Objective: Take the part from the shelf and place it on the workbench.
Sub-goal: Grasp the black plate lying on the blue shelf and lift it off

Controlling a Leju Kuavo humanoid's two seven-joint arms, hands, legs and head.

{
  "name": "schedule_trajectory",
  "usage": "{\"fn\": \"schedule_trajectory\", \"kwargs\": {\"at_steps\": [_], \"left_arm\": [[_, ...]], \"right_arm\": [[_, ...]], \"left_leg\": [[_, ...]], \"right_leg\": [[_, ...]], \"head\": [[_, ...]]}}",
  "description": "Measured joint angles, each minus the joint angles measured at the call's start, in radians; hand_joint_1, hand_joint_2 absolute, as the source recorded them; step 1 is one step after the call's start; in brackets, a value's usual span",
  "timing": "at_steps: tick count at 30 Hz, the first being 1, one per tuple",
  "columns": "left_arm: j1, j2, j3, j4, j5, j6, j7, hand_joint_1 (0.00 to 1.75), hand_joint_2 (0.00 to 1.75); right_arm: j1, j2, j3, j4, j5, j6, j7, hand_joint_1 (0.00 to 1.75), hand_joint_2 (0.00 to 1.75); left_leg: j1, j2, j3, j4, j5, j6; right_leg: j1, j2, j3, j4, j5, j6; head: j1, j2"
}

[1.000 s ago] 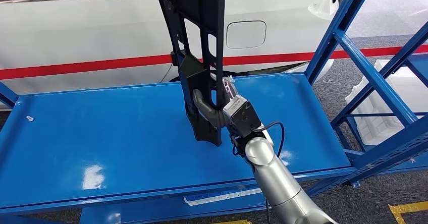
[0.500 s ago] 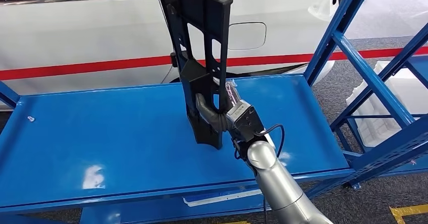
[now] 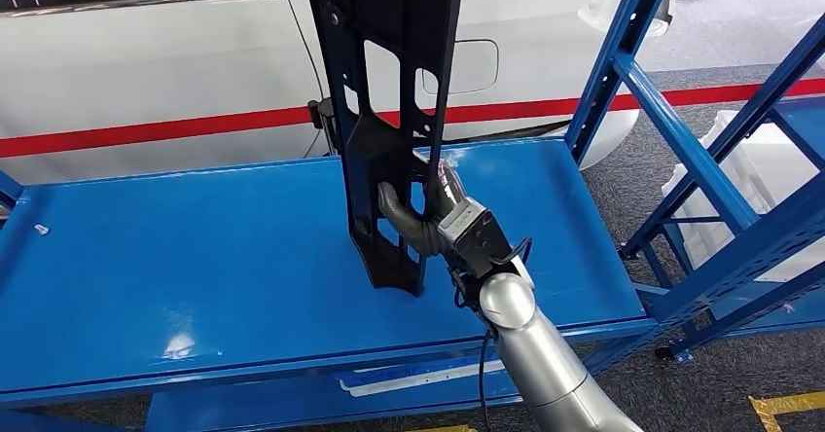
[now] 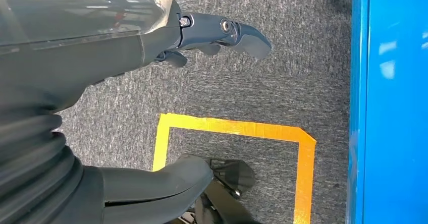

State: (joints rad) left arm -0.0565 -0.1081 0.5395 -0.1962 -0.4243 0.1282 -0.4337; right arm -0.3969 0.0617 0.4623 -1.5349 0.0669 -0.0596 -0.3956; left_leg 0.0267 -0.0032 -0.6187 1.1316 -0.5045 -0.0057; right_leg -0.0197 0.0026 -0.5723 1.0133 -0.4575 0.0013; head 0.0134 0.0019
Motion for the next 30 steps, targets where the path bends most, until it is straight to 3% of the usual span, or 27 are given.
{"fn": "schedule_trajectory", "kwargs": {"at_steps": [2, 5, 7, 8, 10, 12, 13, 15, 17, 18, 20, 22, 23, 26, 27, 28, 30], "left_arm": [[-0.002, 0.001, 0.001, 0.000, 0.000, 0.000, 0.000, 0.00, 1.75], [-0.002, 0.001, 0.002, 0.000, 0.000, 0.001, 0.000, 0.00, 1.75], [-0.002, 0.001, 0.003, 0.000, 0.000, 0.001, 0.000, 0.00, 1.75], [-0.002, 0.001, 0.003, 0.000, 0.000, 0.001, 0.000, 0.00, 1.75], [-0.003, 0.000, 0.003, 0.000, 0.000, 0.002, 0.000, 0.00, 1.75], [-0.001, -0.001, 0.003, 0.000, 0.000, 0.002, 0.000, 0.00, 1.75], [0.000, -0.001, 0.003, 0.000, 0.000, 0.002, 0.000, 0.00, 1.75], [0.000, -0.003, 0.003, 0.000, 0.000, 0.002, 0.000, 0.00, 1.75], [0.000, -0.003, 0.003, 0.000, 0.000, 0.002, 0.000, 0.00, 1.75], [-0.001, -0.003, 0.003, 0.000, 0.000, 0.002, 0.000, 0.00, 1.75], [0.000, -0.002, 0.003, 0.000, 0.000, 0.002, 0.000, 0.00, 1.75], [0.000, -0.002, 0.003, 0.000, 0.000, 0.002, 0.000, 0.00, 1.75], [0.000, -0.002, 0.003, 0.000, 0.000, 0.002, 0.000, 0.00, 1.75], [0.001, -0.003, 0.003, 0.000, -0.001, 0.002, 0.000, 0.00, 1.75], [0.001, -0.002, 0.003, 0.000, -0.002, 0.002, 0.000, 0.00, 1.75], [0.001, -0.002, 0.003, 0.000, -0.002, 0.002, 0.000, 0.00, 1.75], [0.001, -0.002, 0.003, 0.000, -0.002, 0.002, 0.000, 0.00, 1.75]], "right_arm": [[-0.001, -0.002, 0.000, -0.016, 0.007, 0.001, 0.003, 1.75, 1.75], [-0.002, -0.003, 0.002, -0.035, 0.013, 0.001, 0.008, 1.75, 1.75], [-0.002, -0.005, 0.004, -0.044, 0.014, 0.001, 0.009, 1.75, 1.75], [-0.001, -0.006, 0.005, -0.047, 0.015, 0.001, 0.009, 1.75, 1.75], [0.004, -0.011, 0.008, -0.050, 0.015, 0.001, 0.009, 1.75, 1.75], [0.012, -0.015, 0.010, -0.050, 0.015, 0.001, 0.009, 1.75, 1.75], [0.014, -0.017, 0.011, -0.050, 0.015, 0.001, 0.010, 1.75, 1.75], [0.016, -0.020, 0.012, -0.052, 0.015, 0.001, 0.010, 1.75, 1.75], [0.015, -0.020, 0.013, -0.055, 0.015, 0.001, 0.010, 1.75, 1.75], [0.016, -0.020, 0.014, -0.056, 0.015, 0.001, 0.010, 1.75, 1.75], [0.017, -0.021, 0.014, -0.057, 0.016, 0.001, 0.010, 1.75, 1.75], [0.017, -0.020, 0.014, -0.059, 0.016, 0.001, 0.010, 1.75, 1.75], [0.017, -0.020, 0.014, -0.060, 0.016, 0.001, 0.010, 1.75, 1.75], [0.017, -0.020, 0.014, -0.060, 0.016, 0.001, 0.010, 1.75, 1.75], [0.019, -0.020, 0.015, -0.060, 0.016, 0.001, 0.010, 1.75, 1.75], [0.020, -0.020, 0.015, -0.060, 0.016, 0.001, 0.010, 1.75, 1.75], [0.021, -0.020, 0.015, -0.061, 0.016, 0.001, 0.010, 1.75, 1.75]], "left_leg": [[-0.007, 0.001, 0.054, -0.103, 0.030, 0.010], [-0.014, 0.002, 0.059, -0.128, 0.038, 0.021], [-0.012, 0.004, 0.059, -0.141, 0.051, 0.032], [-0.011, 0.006, 0.058, -0.146, 0.057, 0.038], [-0.012, 0.007, 0.052, -0.148, 0.063, 0.043], [-0.013, 0.007, 0.046, -0.147, 0.066, 0.044], [-0.013, 0.007, 0.045, -0.146, 0.067, 0.044], [-0.013, 0.006, 0.044, -0.142, 0.067, 0.040], [-0.019, 0.004, 0.038, -0.131, 0.064, 0.031], [-0.021, 0.004, 0.034, -0.127, 0.063, 0.025], [-0.019, 0.003, 0.030, -0.126, 0.067, 0.014], [-0.013, 0.003, 0.021, -0.107, 0.049, 0.004], [-0.011, 0.003, 0.007, -0.073, 0.024, -0.001], [-0.007, 0.003, -0.071, 0.114, -0.075, -0.013], [-0.006, 0.003, -0.086, 0.151, -0.086, -0.014], [-0.006, 0.003, -0.081, 0.149, -0.076, -0.013], [-0.006, 0.003, -0.016, 0.040, -0.016, -0.007]], "right_leg": [[0.005, 0.000, -0.003, 0.001, 0.003, 0.005], [0.006, -0.002, -0.010, -0.002, 0.009, 0.019], [0.006, -0.002, -0.025, 0.022, -0.006, 0.025], [0.007, -0.002, -0.045, 0.063, -0.030, 0.023], [0.006, -0.002, -0.105, 0.196, -0.092, 0.016], [0.006, -0.002, -0.141, 0.285, -0.121, 0.022], [0.005, -0.002, -0.131, 0.272, -0.112, 0.030], [0.001, -0.003, -0.059, 0.145, -0.064, 0.047], [0.000, -0.002, 0.002, 0.028, -0.028, 0.048], [0.000, -0.001, 0.013, 0.004, -0.022, 0.042], [0.002, 0.001, 0.011, 0.001, -0.017, 0.028], [-0.002, 0.001, 0.011, -0.002, -0.011, 0.015], [-0.005, 0.000, 0.010, -0.003, -0.008, 0.009], [-0.003, -0.003, 0.001, -0.003, -0.003, -0.001], [-0.003, -0.003, -0.002, -0.002, -0.001, -0.004], [-0.002, -0.003, -0.004, -0.002, 0.000, -0.004], [-0.002, -0.002, -0.003, -0.002, 0.002, -0.003]], "head": [[0.000, 0.000], [0.001, 0.000], [0.002, 0.000], [0.002, 0.000], [0.003, 0.000], [0.003, 0.000], [0.003, 0.000], [0.003, 0.000], [0.002, 0.000], [0.002, 0.000], [0.001, 0.000], [0.001, 0.000], [0.000, 0.000], [0.000, 0.000], [0.000, 0.000], [0.000, 0.000], [0.000, 0.000]]}}
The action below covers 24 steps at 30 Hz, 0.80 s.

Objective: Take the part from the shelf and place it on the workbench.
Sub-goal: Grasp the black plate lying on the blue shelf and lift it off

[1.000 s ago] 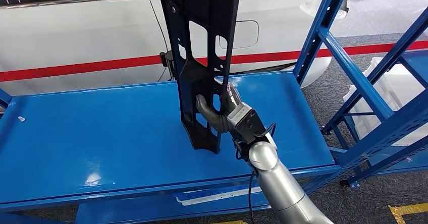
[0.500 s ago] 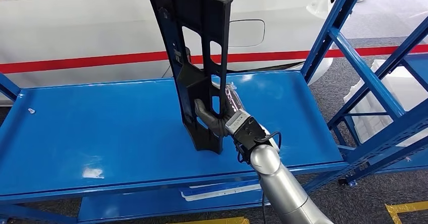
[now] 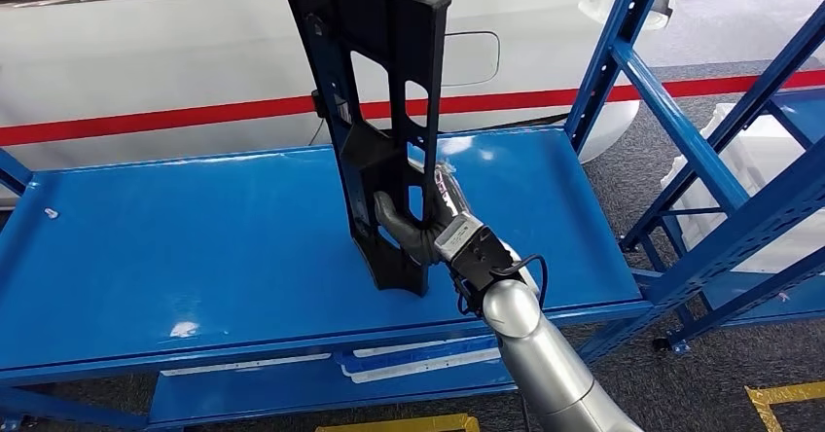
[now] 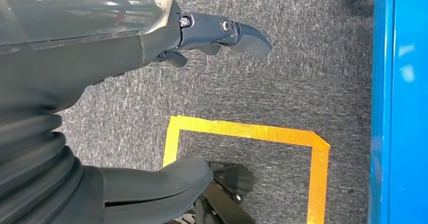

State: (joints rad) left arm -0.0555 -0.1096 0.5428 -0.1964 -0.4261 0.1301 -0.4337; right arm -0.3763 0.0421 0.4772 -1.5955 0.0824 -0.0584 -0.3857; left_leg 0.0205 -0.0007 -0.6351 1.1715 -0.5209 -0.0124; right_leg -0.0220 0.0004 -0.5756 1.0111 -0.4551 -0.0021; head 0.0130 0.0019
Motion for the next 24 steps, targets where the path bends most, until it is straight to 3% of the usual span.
{"fn": "schedule_trajectory", "kwargs": {"at_steps": [2, 3, 7, 9, 11, 12, 13, 14, 16, 18, 20, 22, 24], "left_arm": [[-0.002, 0.001, 0.000, 0.000, 0.000, 0.000, 0.000, 0.00, 1.75], [-0.002, 0.001, 0.000, 0.000, 0.000, 0.000, 0.000, 0.00, 1.75], [-0.002, 0.000, 0.000, 0.000, 0.000, 0.000, 0.000, 0.00, 1.75], [-0.003, 0.000, 0.000, 0.000, 0.000, 0.000, 0.000, 0.00, 1.75], [-0.003, 0.000, 0.000, 0.000, 0.000, 0.000, 0.000, 0.00, 1.75], [-0.003, 0.000, 0.000, 0.000, -0.001, 0.001, 0.000, 0.00, 1.75], [-0.002, 0.000, 0.000, 0.000, -0.001, 0.001, 0.000, 0.00, 1.75], [-0.001, -0.001, 0.000, 0.000, -0.002, 0.001, 0.000, 0.00, 1.75], [-0.001, -0.001, 0.000, 0.000, -0.004, 0.002, 0.000, 0.00, 1.75], [-0.002, -0.002, 0.000, 0.000, -0.005, 0.002, 0.000, 0.00, 1.75], [-0.001, -0.002, 0.000, 0.000, -0.007, 0.002, 0.000, 0.00, 1.75], [-0.001, -0.001, 0.000, 0.000, -0.008, 0.006, 0.000, 0.00, 1.75], [0.000, -0.001, 0.001, 0.000, -0.006, 0.013, -0.002, 0.00, 1.75]], "right_arm": [[-0.001, 0.000, 0.000, -0.001, 0.000, 0.000, 0.000, 1.75, 1.75], [-0.002, 0.000, 0.000, -0.001, 0.000, 0.000, 0.000, 1.75, 1.75], [-0.003, 0.000, 0.002, -0.003, 0.000, 0.000, 0.000, 1.75, 1.75], [-0.004, -0.001, 0.002, -0.004, 0.000, 0.000, 0.000, 1.75, 1.75], [-0.002, -0.003, 0.002, -0.004, 0.000, 0.000, 0.000, 1.75, 1.75], [0.000, -0.004, 0.002, -0.004, 0.000, 0.000, 0.001, 1.75, 1.75], [0.003, -0.005, 0.001, -0.004, 0.000, -0.001, 0.001, 1.75, 1.75], [0.004, -0.006, 0.001, -0.004, 0.000, -0.001, 0.001, 1.75, 1.75], [0.004, -0.006, 0.000, -0.006, 0.000, -0.002, 0.001, 1.75, 1.75], [0.005, -0.006, 0.000, -0.009, 0.001, -0.002, 0.001, 1.75, 1.75], [0.006, -0.006, -0.002, -0.011, 0.001, -0.003, 0.001, 1.75, 1.75], [0.007, -0.006, -0.003, -0.011, 0.001, -0.003, -0.001, 1.75, 1.75], [0.007, -0.005, -0.003, -0.011, 0.001, -0.004, -0.005, 1.75, 1.75]], "left_leg": [[-0.003, -0.001, 0.067, -0.123, 0.040, 0.008], [-0.006, -0.002, 0.081, -0.153, 0.045, 0.013], [-0.012, 0.000, 0.077, -0.176, 0.061, 0.038], [-0.009, 0.003, 0.073, -0.187, 0.074, 0.052], [-0.011, 0.004, 0.063, -0.187, 0.081, 0.059], [-0.012, 0.004, 0.059, -0.187, 0.084, 0.060], [-0.012, 0.004, 0.055, -0.186, 0.087, 0.059], [-0.012, 0.004, 0.053, -0.185, 0.089, 0.057], [-0.014, 0.003, 0.050, -0.180, 0.090, 0.052], [-0.018, 0.002, 0.043, -0.171, 0.091, 0.044], [-0.018, 0.002, 0.037, -0.167, 0.095, 0.032], [-0.014, 0.001, 0.030, -0.158, 0.088, 0.021], [-0.009, -0.001, 0.004, -0.092, 0.036, 0.010]], "right_leg": [[0.005, 0.000, -0.002, 0.001, 0.003, 0.006], [0.006, 0.000, -0.004, 0.001, 0.005, 0.010], [0.007, -0.001, -0.021, 0.010, 0.005, 0.030], [0.008, -0.001, -0.058, 0.089, -0.042, 0.025], [0.007, 0.000, -0.114, 0.223, -0.103, 0.017], [0.007, 0.000, -0.130, 0.269, -0.120, 0.019], [0.006, -0.001, -0.127, 0.279, -0.122, 0.025], [0.006, -0.001, -0.103, 0.247, -0.108, 0.033], [0.004, -0.001, -0.020, 0.104, -0.065, 0.046], [0.006, 0.000, 0.033, 0.004, -0.040, 0.042], [0.010, 0.003, 0.036, -0.006, -0.033, 0.030], [0.003, 0.003, 0.033, -0.007, -0.025, 0.017], [-0.005, 0.001, 0.030, -0.009, -0.016, 0.004]], "head": [[0.001, 0.000], [0.001, 0.000], [0.002, 0.000], [0.004, 0.000], [0.005, 0.000], [0.006, 0.000], [0.005, 0.000], [0.006, 0.000], [0.006, 0.000], [0.005, 0.000], [0.005, 0.000], [0.004, 0.000], [0.003, 0.000]]}}
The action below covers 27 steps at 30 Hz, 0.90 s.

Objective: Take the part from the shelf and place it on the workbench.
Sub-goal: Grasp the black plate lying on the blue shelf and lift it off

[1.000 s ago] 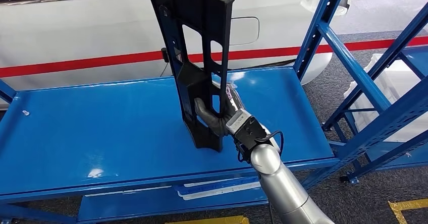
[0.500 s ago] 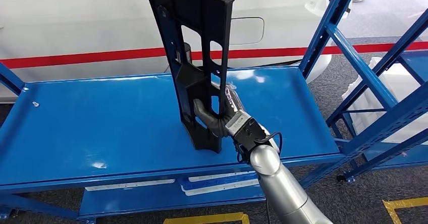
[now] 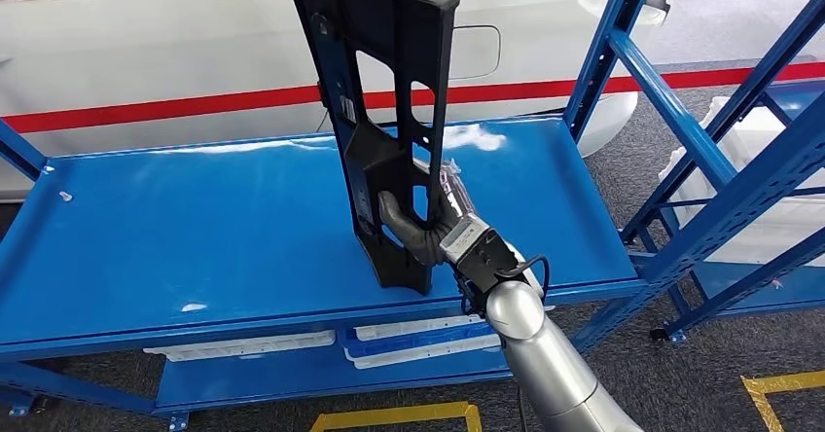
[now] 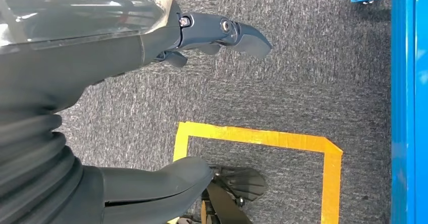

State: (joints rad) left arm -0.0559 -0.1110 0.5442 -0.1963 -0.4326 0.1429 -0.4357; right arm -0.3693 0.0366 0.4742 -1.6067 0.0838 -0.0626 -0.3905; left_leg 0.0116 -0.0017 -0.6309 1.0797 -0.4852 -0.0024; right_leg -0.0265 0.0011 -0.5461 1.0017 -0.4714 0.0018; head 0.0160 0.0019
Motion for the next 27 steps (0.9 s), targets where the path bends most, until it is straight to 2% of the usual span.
{"fn": "schedule_trajectory", "kwargs": {"at_steps": [2, 3, 4, 5, 7, 8, 9, 11, 13, 14, 15, 16, 17, 18, 19, 20, 21, 23, 24, 25, 27], "left_arm": [[0.001, -0.001, 0.002, 0.000, 0.002, 0.003, -0.002, 0.00, 1.75], [0.002, -0.001, 0.003, 0.000, 0.002, 0.004, -0.002, 0.00, 1.75], [0.003, -0.001, 0.005, 0.000, 0.002, 0.004, -0.002, 0.00, 1.75], [0.003, 0.000, 0.007, 0.000, 0.002, 0.005, -0.001, 0.00, 1.75], [0.002, 0.000, 0.010, 0.000, 0.002, 0.006, 0.001, 0.00, 1.75], [0.001, 0.001, 0.011, 0.000, 0.002, 0.006, 0.002, 0.00, 1.75], [0.000, 0.001, 0.013, 0.000, 0.002, 0.006, 0.003, 0.00, 1.75], [0.000, 0.001, 0.015, 0.000, 0.002, 0.007, 0.004, 0.00, 1.75], [0.001, 0.000, 0.017, 0.000, 0.002, 0.007, 0.004, 0.00, 1.75], [0.000, 0.000, 0.019, 0.000, 0.002, 0.007, 0.004, 0.00, 1.75], [0.000, 0.000, 0.020, 0.000, 0.002, 0.007, 0.004, 0.00, 1.75], [0.000, 0.000, 0.021, 0.000, 0.002, 0.007, 0.003, 0.00, 1.75], [0.000, 0.000, 0.022, 0.000, 0.003, 0.007, 0.003, 0.00, 1.75], [0.000, 0.000, 0.023, 0.000, 0.003, 0.007, 0.003, 0.00, 1.75], [0.000, 0.000, 0.023, 0.000, 0.003, 0.007, 0.003, 0.00, 1.75], [0.000, 0.000, 0.023, 0.000, 0.003, 0.006, 0.003, 0.00, 1.75], [0.001, 0.000, 0.023, 0.000, 0.003, 0.006, 0.002, 0.00, 1.75], [0.001, -0.001, 0.023, 0.000, 0.003, 0.006, 0.002, 0.00, 1.75], [0.000, -0.001, 0.023, 0.000, 0.003, 0.006, 0.002, 0.00, 1.75], [0.001, -0.001, 0.023, 0.000, 0.003, 0.006, 0.002, 0.00, 1.75], [0.001, -0.001, 0.024, 0.000, 0.003, 0.006, 0.002, 0.00, 1.75]], "right_arm": [[0.000, 0.000, 0.000, 0.000, 0.000, 0.000, -0.003, 1.75, 1.75], [0.001, 0.000, 0.000, 0.000, 0.000, -0.001, -0.003, 1.75, 1.75], [0.002, 0.000, 0.000, 0.000, 0.000, -0.001, -0.003, 1.75, 1.75], [0.003, 0.000, 0.000, 0.000, 0.000, -0.001, -0.003, 1.75, 1.75], [0.004, 0.000, 0.000, 0.000, -0.001, -0.001, -0.003, 1.75, 1.75], [0.003, 0.001, 0.000, -0.001, -0.001, -0.001, -0.003, 1.75, 1.75], [0.002, 0.001, 0.000, -0.001, -0.002, -0.002, -0.002, 1.75, 1.75], [0.000, 0.002, 0.001, -0.002, -0.004, -0.002, 0.000, 1.75, 1.75], [-0.001, 0.003, 0.001, -0.002, -0.005, -0.002, 0.002, 1.75, 1.75], [-0.001, 0.003, 0.001, -0.002, -0.006, -0.002, 0.003, 1.75, 1.75], [-0.001, 0.002, 0.000, -0.002, -0.006, -0.002, 0.003, 1.75, 1.75], [-0.001, 0.001, 0.000, -0.002, -0.006, -0.002, 0.003, 1.75, 1.75], [-0.001, 0.001, 0.000, -0.002, -0.006, -0.002, 0.003, 1.75, 1.75], [0.001, 0.000, 0.000, -0.001, -0.006, -0.002, 0.003, 1.75, 1.75], [0.002, -0.001, 0.000, -0.001, -0.006, -0.002, 0.003, 1.75, 1.75], [0.003, -0.001, 0.000, -0.001, -0.006, -0.002, 0.003, 1.75, 1.75], [0.004, -0.001, 0.001, -0.001, -0.006, -0.002, 0.003, 1.75, 1.75], [0.003, 0.000, 0.001, 0.000, -0.006, -0.002, 0.003, 1.75, 1.75], [0.003, 0.001, 0.001, 0.000, -0.006, -0.002, 0.003, 1.75, 1.75], [0.003, 0.001, 0.001, 0.000, -0.006, -0.002, 0.003, 1.75, 1.75], [0.004, 0.001, 0.001, 0.000, -0.006, -0.002, 0.004, 1.75, 1.75]], "left_leg": [[0.004, -0.001, -0.049, 0.127, -0.074, -0.010], [0.005, -0.001, -0.068, 0.180, -0.096, -0.014], [0.007, -0.001, -0.070, 0.199, -0.100, -0.016], [0.008, 0.000, -0.054, 0.181, -0.085, -0.016], [0.010, -0.001, 0.024, 0.054, -0.031, -0.011], [0.009, -0.001, 0.059, -0.009, -0.011, -0.008], [0.006, -0.002, 0.081, -0.051, -0.001, -0.003], [-0.002, -0.003, 0.085, -0.070, 0.004, 0.007], [-0.004, -0.001, 0.079, -0.077, 0.018, 0.025], [-0.003, 0.001, 0.076, -0.083, 0.026, 0.034], [-0.002, 0.003, 0.071, -0.088, 0.035, 0.044], [-0.003, 0.004, 0.063, -0.090, 0.043, 0.050], [-0.004, 0.005, 0.054, -0.090, 0.049, 0.054], [-0.005, 0.006, 0.045, -0.089, 0.055, 0.055], [-0.006, 0.006, 0.036, -0.089, 0.062, 0.055], [-0.006, 0.006, 0.028, -0.088, 0.068, 0.054], [-0.006, 0.006, 0.020, -0.088, 0.074, 0.051], [-0.008, 0.004, 0.008, -0.085, 0.085, 0.044], [-0.009, 0.004, 0.004, -0.083, 0.091, 0.039], [-0.011, 0.004, 0.000, -0.081, 0.096, 0.033], [-0.011, 0.003, -0.003, -0.080, 0.106, 0.021]], "right_leg": [[0.002, -0.002, -0.008, 0.001, 0.006, -0.006], [0.003, -0.002, -0.013, 0.002, 0.008, -0.007], [0.004, -0.002, -0.017, 0.003, 0.011, -0.007], [0.004, -0.002, -0.021, 0.004, 0.013, -0.006], [0.003, -0.002, -0.024, 0.006, 0.017, -0.002], [0.006, -0.001, -0.026, 0.007, 0.019, 0.001], [0.008, -0.002, -0.029, 0.008, 0.022, 0.006], [0.010, -0.002, -0.036, 0.008, 0.030, 0.018], [0.008, -0.002, -0.044, 0.009, 0.031, 0.031], [0.009, -0.002, -0.054, 0.025, 0.017, 0.032], [0.010, -0.002, -0.072, 0.063, -0.010, 0.028], [0.009, -0.002, -0.096, 0.123, -0.047, 0.021], [0.009, -0.002, -0.121, 0.190, -0.083, 0.016], [0.009, -0.001, -0.141, 0.250, -0.111, 0.015], [0.008, -0.001, -0.145, 0.282, -0.124, 0.018], [0.009, -0.002, -0.129, 0.275, -0.121, 0.024], [0.009, -0.002, -0.093, 0.231, -0.107, 0.032], [0.010, -0.002, 0.009, 0.081, -0.073, 0.040], [0.012, -0.001, 0.045, 0.025, -0.060, 0.040], [0.015, -0.001, 0.061, -0.007, -0.054, 0.038], [0.016, 0.001, 0.051, -0.012, -0.047, 0.030]], "head": [[-0.001, 0.000], [-0.001, 0.000], [-0.001, 0.000], [-0.001, 0.000], [-0.001, 0.000], [-0.001, 0.000], [0.000, 0.000], [0.000, 0.000], [0.001, 0.000], [0.001, 0.000], [0.002, 0.000], [0.003, 0.000], [0.003, 0.000], [0.003, 0.000], [0.004, 0.000], [0.004, 0.000], [0.004, 0.000], [0.004, 0.000], [0.004, 0.000], [0.004, 0.000], [0.005, 0.000]]}}
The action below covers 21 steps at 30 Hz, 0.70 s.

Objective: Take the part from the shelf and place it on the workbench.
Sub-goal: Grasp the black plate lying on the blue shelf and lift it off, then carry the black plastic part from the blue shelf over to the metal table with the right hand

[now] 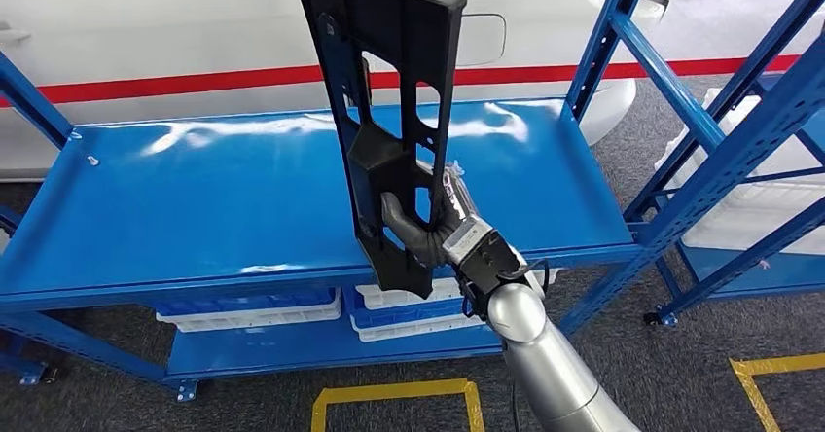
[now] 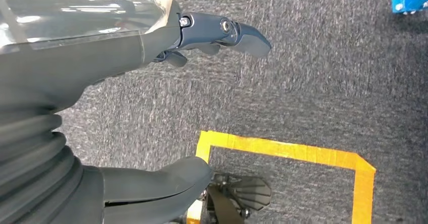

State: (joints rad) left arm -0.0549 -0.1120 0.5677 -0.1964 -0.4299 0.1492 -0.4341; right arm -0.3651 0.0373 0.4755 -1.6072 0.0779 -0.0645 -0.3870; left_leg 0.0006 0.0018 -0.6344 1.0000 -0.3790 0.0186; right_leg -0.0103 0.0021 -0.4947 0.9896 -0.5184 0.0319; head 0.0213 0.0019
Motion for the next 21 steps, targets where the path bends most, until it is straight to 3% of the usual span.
{"fn": "schedule_trajectory", "kwargs": {"at_steps": [2, 3, 5, 6, 7, 9, 11, 13, 15, 17, 19, 21], "left_arm": [[0.000, 0.001, 0.000, 0.000, 0.000, 0.000, 0.000, 0.00, 1.75], [0.001, 0.002, 0.001, 0.000, 0.000, 0.000, 0.000, 0.00, 1.75], [0.001, 0.002, 0.001, 0.000, 0.000, 0.000, 0.000, 0.00, 1.75], [0.001, 0.002, 0.001, 0.000, 0.000, 0.000, 0.000, 0.00, 1.75], [0.001, 0.002, 0.001, 0.000, 0.000, 0.000, 0.000, 0.00, 1.75], [0.001, 0.002, 0.001, 0.000, 0.000, 0.000, 0.000, 0.00, 1.75], [-0.001, 0.002, 0.001, 0.000, 0.000, 0.000, 0.000, 0.00, 1.75], [-0.002, 0.003, 0.001, 0.000, -0.001, 0.000, 0.000, 0.00, 1.75], [-0.001, 0.003, 0.001, 0.000, -0.004, 0.000, -0.001, 0.00, 1.75], [0.000, 0.002, 0.001, 0.000, -0.008, -0.001, -0.002, 0.00, 1.75], [-0.001, 0.002, 0.001, 0.000, -0.010, -0.001, -0.003, 0.00, 1.75], [-0.002, 0.002, 0.002, 0.000, -0.011, -0.001, -0.003, 0.00, 1.75]], "right_arm": [[-0.001, 0.001, 0.000, 0.000, 0.000, 0.000, 0.000, 1.75, 1.75], [-0.002, 0.002, 0.000, 0.000, 0.000, 0.000, 0.000, 1.75, 1.75], [-0.003, 0.005, 0.000, 0.000, 0.000, 0.000, 0.000, 1.75, 1.75], [-0.003, 0.005, 0.000, 0.001, 0.000, 0.000, 0.000, 1.75, 1.75], [-0.003, 0.005, 0.000, 0.001, 0.000, 0.000, 0.000, 1.75, 1.75], [-0.002, 0.005, 0.001, 0.001, 0.002, 0.000, 0.000, 1.75, 1.75], [-0.002, 0.005, 0.001, 0.001, 0.008, -0.001, -0.001, 1.75, 1.75], [-0.002, 0.006, 0.000, 0.001, 0.017, -0.002, -0.005, 1.75, 1.75], [0.001, 0.006, 0.001, 0.002, 0.024, -0.003, -0.009, 1.75, 1.75], [0.004, 0.006, 0.002, 0.001, 0.029, -0.004, -0.013, 1.75, 1.75], [0.007, 0.004, 0.002, 0.001, 0.037, -0.005, -0.019, 1.75, 1.75], [0.011, 0.003, 0.002, 0.001, 0.045, -0.005, -0.026, 1.75, 1.75]], "left_leg": [[0.004, -0.002, -0.011, 0.015, -0.019, -0.012], [0.007, -0.003, -0.022, 0.043, -0.051, -0.017], [0.013, -0.004, -0.055, 0.150, -0.147, -0.030], [0.015, -0.004, -0.068, 0.209, -0.182, -0.036], [0.018, -0.004, -0.072, 0.250, -0.198, -0.041], [0.024, -0.004, -0.033, 0.236, -0.171, -0.045], [0.027, -0.005, 0.058, 0.116, -0.132, -0.043], [0.023, -0.008, 0.119, 0.019, -0.124, -0.035], [0.015, -0.010, 0.121, 0.000, -0.123, -0.022], [0.014, -0.005, 0.114, -0.006, -0.109, -0.002], [0.015, 0.000, 0.099, -0.013, -0.089, 0.020], [0.011, 0.002, 0.075, -0.012, -0.072, 0.029]], "right_leg": [[-0.009, -0.002, -0.008, -0.002, 0.011, -0.016], [-0.014, -0.003, -0.012, -0.004, 0.019, -0.027], [-0.015, -0.005, -0.028, -0.003, 0.037, -0.040], [-0.014, -0.005, -0.038, -0.003, 0.044, -0.041], [-0.013, -0.005, -0.048, -0.002, 0.052, -0.040], [-0.013, -0.005, -0.066, 0.003, 0.063, -0.035], [-0.013, -0.004, -0.081, 0.010, 0.071, -0.028], [-0.011, -0.005, -0.092, 0.015, 0.079, -0.016], [-0.010, -0.005, -0.097, 0.015, 0.090, 0.000], [-0.011, -0.005, -0.106, 0.024, 0.085, 0.010], [-0.010, -0.005, -0.137, 0.095, 0.028, 0.003], [-0.011, -0.004, -0.181, 0.223, -0.049, -0.008]], "head": [[0.000, 0.000], [0.000, 0.000], [-0.002, 0.000], [-0.003, 0.000], [-0.003, 0.000], [-0.003, 0.000], [-0.003, 0.000], [-0.003, 0.000], [-0.002, 0.000], [-0.002, 0.000], [0.000, 0.000], [0.002, 0.000]]}}
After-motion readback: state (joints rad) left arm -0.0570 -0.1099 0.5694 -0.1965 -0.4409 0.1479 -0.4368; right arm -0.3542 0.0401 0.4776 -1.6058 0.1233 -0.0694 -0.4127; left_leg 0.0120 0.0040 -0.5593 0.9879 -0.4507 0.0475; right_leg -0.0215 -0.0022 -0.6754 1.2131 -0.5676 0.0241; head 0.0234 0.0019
